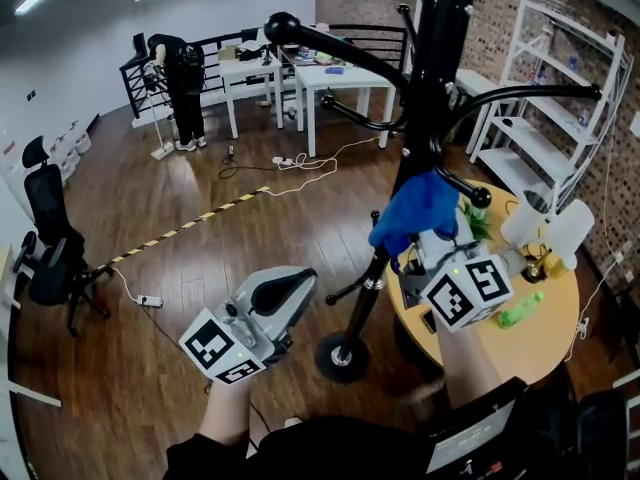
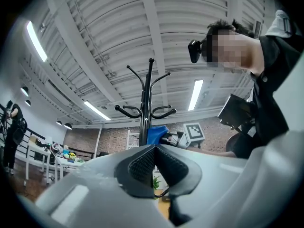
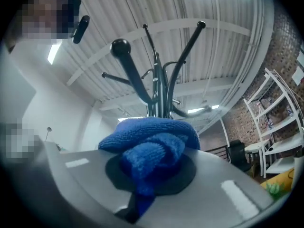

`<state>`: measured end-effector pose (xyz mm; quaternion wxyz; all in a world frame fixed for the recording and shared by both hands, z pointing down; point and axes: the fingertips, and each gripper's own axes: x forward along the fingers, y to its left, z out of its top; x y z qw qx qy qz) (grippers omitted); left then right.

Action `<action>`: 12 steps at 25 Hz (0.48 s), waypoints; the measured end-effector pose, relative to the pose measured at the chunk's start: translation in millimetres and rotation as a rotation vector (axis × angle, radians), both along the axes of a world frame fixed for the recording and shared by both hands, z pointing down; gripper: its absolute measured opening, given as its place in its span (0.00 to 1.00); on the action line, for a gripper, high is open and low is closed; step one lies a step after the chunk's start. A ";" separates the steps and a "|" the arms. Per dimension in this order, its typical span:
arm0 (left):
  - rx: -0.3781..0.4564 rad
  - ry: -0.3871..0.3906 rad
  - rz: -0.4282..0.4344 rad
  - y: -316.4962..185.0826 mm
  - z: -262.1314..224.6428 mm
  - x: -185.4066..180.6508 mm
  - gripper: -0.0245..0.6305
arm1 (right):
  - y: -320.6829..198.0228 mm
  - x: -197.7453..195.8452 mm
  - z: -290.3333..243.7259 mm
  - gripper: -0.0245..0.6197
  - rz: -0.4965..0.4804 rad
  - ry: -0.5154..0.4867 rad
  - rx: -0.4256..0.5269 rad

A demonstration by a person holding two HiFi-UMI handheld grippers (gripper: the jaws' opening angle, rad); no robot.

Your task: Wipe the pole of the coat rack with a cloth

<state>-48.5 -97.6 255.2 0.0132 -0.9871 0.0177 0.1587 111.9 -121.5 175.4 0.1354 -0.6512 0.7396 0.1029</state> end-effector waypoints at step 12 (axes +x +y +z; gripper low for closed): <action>-0.051 -0.049 0.011 0.7 14.4 4.3 0.03 | -7.3 0.6 232.9 0.07 0.014 -0.067 -0.360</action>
